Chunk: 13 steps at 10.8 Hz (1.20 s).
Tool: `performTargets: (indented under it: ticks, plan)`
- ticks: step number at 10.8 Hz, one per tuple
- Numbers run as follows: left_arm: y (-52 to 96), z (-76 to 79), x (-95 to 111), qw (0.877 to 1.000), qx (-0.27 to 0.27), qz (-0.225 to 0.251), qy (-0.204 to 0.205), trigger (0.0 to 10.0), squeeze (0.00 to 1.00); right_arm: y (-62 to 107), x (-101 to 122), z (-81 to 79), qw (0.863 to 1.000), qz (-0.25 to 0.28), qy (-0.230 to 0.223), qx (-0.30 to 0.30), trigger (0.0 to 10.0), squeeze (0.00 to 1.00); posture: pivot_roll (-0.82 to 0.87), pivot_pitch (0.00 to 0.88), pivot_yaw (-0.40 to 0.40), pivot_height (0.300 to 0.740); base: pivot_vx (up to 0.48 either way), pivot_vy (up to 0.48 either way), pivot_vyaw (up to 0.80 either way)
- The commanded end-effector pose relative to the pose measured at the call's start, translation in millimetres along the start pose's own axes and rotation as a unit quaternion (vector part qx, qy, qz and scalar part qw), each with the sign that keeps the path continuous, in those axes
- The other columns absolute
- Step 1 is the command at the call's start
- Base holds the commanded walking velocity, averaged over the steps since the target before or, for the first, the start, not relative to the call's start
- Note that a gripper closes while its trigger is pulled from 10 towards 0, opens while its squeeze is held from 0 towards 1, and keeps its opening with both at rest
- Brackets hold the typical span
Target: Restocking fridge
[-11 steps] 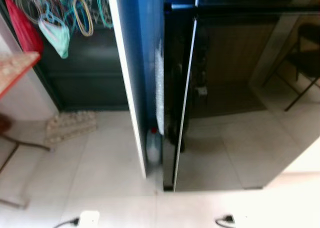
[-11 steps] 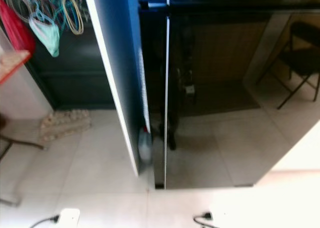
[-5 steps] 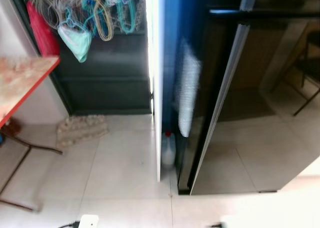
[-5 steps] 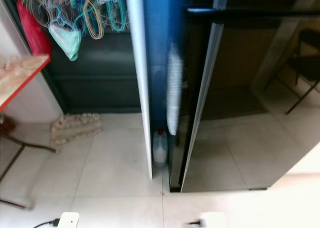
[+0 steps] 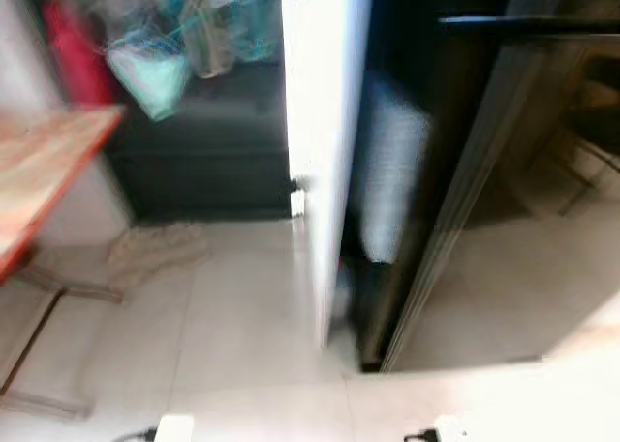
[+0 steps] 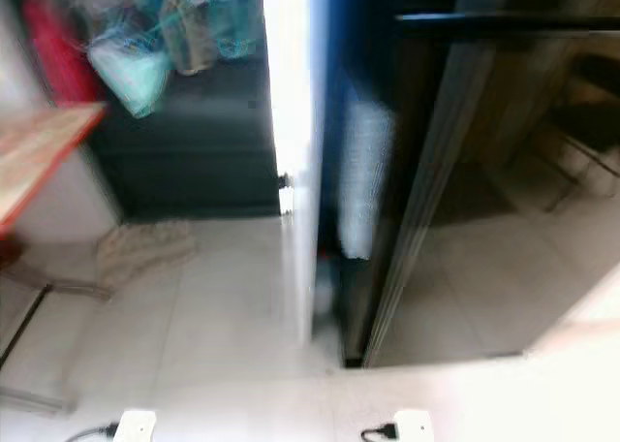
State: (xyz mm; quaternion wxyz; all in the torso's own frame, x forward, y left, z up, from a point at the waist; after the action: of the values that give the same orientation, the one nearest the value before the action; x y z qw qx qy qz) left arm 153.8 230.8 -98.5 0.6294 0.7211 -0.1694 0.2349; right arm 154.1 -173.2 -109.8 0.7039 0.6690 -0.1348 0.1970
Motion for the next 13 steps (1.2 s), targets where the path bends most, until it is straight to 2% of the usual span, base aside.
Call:
performTargets:
  ticks: [1, 8, 12, 13]
  plan:
    - [0.2, 1.8, -2.8, 1.0, -0.003, -0.007, -0.002, 10.0, 0.0, 0.2, 0.7, 2.7, 1.0, 0.004, 0.001, -0.003, 10.0, 0.0, 0.03, 0.0, -0.011, 0.74, 0.0, 0.326, 0.0]
    - [0.9, 2.9, -6.1, 1.0, 0.0, -0.008, 0.006, 10.0, 0.0, 0.4, 0.5, 2.2, 1.0, 0.009, 0.01, 0.005, 10.0, 0.0, 0.05, 0.0, -0.021, 0.74, 0.0, 0.311, 0.0]
    - [0.9, 3.1, -5.3, 1.0, 0.0, -0.005, 0.005, 10.0, 0.0, 0.4, 2.2, 2.2, 1.0, 0.015, 0.015, 0.011, 10.0, 0.0, 0.06, 0.0, -0.022, 0.74, 0.0, 0.0, 0.0]
    - [0.7, 3.1, -4.7, 1.0, -0.001, -0.004, 0.005, 10.0, 0.0, 0.4, 3.4, 2.0, 1.0, 0.02, 0.011, 0.013, 10.0, 0.0, 0.06, 0.0, -0.023, 0.74, 0.0, 0.0, 0.76]
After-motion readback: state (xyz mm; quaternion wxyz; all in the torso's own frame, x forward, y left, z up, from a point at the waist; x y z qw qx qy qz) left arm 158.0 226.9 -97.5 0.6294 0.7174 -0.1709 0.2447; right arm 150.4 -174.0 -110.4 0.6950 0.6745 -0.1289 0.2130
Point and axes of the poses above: a point about 5 cm out from each wrist's last joint towards the gripper, its own y axis pointing back from the gripper into the wrist, its own x axis along the axis of the wrist's last joint, z = x × y, the point moved 1 cm from there along -y, pointing out of the wrist towards the gripper, and after that the axes turned 7 degrees about y, right-handed, at the moved point
